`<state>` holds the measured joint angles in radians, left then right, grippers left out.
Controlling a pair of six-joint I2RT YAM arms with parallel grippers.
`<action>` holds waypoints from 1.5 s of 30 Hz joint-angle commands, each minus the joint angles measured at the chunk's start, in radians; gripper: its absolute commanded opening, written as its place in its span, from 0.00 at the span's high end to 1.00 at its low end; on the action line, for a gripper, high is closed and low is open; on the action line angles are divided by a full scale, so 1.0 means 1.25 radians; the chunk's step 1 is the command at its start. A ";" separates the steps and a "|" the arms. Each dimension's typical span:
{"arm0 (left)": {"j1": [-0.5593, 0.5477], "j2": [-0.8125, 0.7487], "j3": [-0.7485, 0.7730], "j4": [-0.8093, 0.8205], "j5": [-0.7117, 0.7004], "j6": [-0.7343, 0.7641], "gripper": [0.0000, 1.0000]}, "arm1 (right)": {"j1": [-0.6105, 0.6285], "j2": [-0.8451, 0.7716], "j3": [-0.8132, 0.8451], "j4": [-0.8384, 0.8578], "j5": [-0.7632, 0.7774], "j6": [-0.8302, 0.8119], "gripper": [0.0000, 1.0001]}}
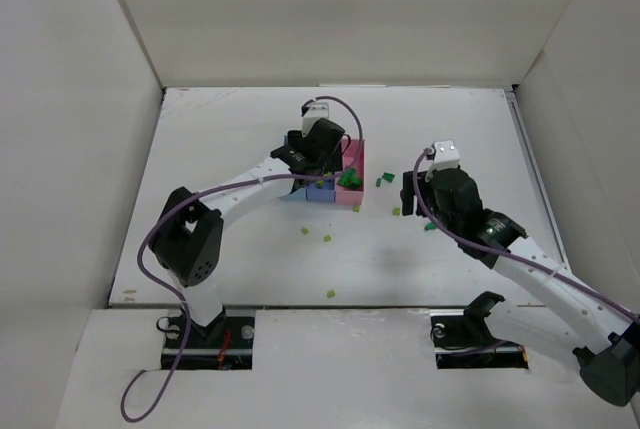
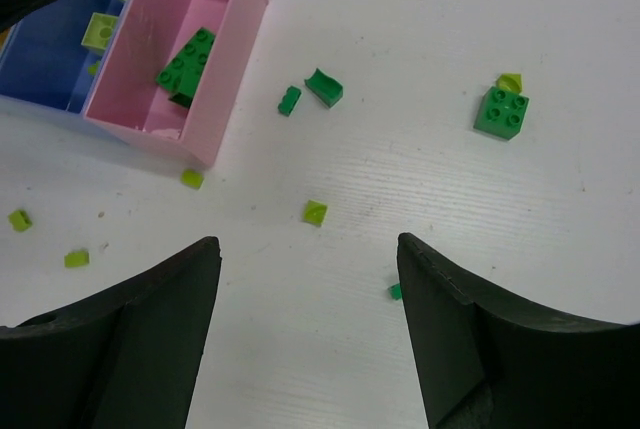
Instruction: Sort the legos into containers by color
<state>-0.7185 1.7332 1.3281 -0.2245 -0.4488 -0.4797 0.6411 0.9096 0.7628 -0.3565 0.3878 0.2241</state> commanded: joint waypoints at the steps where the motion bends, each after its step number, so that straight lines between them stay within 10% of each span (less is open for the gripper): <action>1: -0.002 -0.077 -0.009 0.023 0.022 0.009 0.30 | -0.005 0.007 0.023 -0.004 -0.018 0.012 0.24; 8: -0.002 -0.180 -0.072 0.014 0.050 -0.016 0.23 | -0.005 0.131 0.032 -0.013 -0.046 0.054 0.26; 12: -0.023 -0.298 -0.208 -0.004 0.050 -0.070 0.00 | -0.005 0.233 0.041 -0.031 -0.027 0.110 0.28; 24: -0.110 -0.568 -0.472 -0.111 0.068 -0.267 0.00 | -0.022 0.431 0.065 0.066 -0.034 0.132 0.37; 45: -0.117 -0.616 -0.481 -0.171 0.053 -0.327 0.00 | -0.070 0.560 0.089 0.139 -0.059 0.132 0.60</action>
<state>-0.8585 0.9710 0.7185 -0.4198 -0.3664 -0.8665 0.5617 1.6047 0.8413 -0.2245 0.3275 0.3817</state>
